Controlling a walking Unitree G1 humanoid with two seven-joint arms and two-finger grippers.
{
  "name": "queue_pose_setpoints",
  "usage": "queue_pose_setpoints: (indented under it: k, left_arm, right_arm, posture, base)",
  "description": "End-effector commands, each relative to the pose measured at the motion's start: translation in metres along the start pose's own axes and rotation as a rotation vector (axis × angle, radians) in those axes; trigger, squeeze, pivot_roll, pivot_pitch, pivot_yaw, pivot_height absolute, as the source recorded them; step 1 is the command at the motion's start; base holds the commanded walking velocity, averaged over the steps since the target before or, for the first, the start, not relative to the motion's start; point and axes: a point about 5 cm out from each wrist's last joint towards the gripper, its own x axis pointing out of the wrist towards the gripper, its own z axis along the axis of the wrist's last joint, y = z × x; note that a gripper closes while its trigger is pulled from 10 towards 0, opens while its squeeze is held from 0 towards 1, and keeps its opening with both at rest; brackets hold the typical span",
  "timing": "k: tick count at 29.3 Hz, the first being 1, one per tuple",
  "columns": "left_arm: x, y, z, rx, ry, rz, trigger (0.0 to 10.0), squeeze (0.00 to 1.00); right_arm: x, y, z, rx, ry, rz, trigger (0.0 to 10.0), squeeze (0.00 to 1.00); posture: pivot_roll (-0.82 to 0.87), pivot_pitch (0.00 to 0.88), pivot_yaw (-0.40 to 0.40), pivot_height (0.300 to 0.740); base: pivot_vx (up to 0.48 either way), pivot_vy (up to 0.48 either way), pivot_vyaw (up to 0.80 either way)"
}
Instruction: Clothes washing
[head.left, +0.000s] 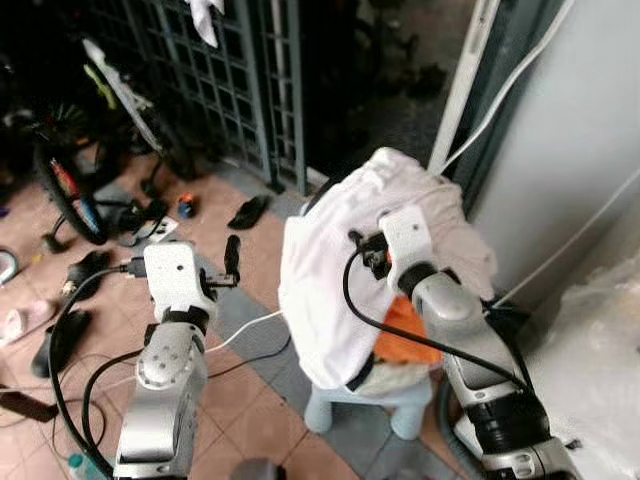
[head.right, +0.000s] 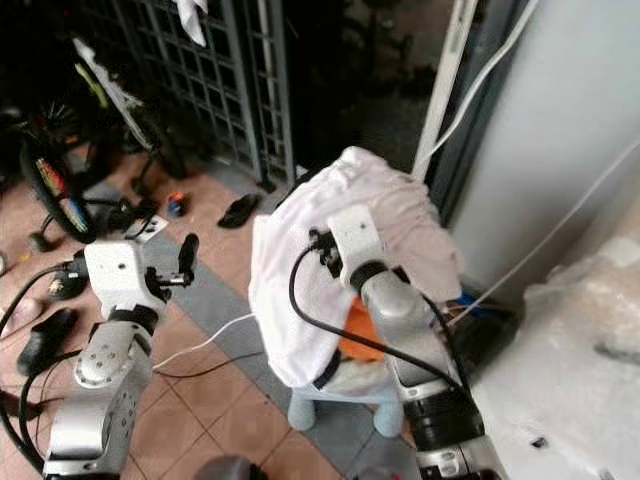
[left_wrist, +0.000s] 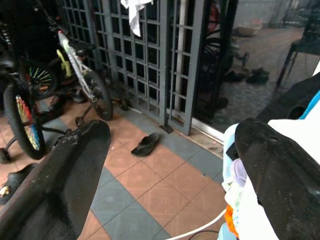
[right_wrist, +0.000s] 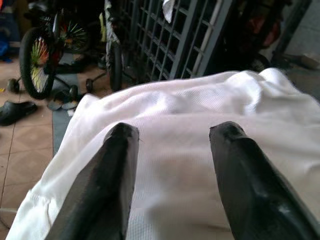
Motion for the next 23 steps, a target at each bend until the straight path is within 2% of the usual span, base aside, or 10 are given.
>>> queue_pose_setpoints:
  k: [1,6,11,23]
  left_arm:
    - [-0.001,0.000,0.005,0.013,-0.007,0.006,10.0,0.00]
    - [-0.004,0.000,0.008,0.025,-0.002,0.010,10.0,0.00]
    - [-0.009,0.004,0.007,0.029,0.008,0.027,10.0,0.00]
    - [-0.007,0.001,0.007,0.028,0.010,0.030,10.0,0.00]
  right_arm:
    - [0.004,-0.003,-0.009,-0.027,0.065,-0.006,0.0,0.00]
    - [0.007,-0.007,-0.019,-0.076,0.160,-0.031,0.0,0.00]
    - [0.002,-0.005,-0.029,-0.066,0.196,-0.033,0.0,0.00]
    - [-0.004,0.002,-0.023,-0.025,0.139,-0.016,0.0,0.00]
  posture:
    - [0.03,0.035,0.053,0.740]
    - [0.04,0.072,0.050,0.740]
    - [0.05,0.087,0.049,0.740]
    - [0.02,0.087,0.035,0.740]
  base:
    - [0.000,0.000,0.00]
    - [0.000,0.000,0.00]
    - [0.000,0.000,0.00]
    - [0.000,0.000,0.00]
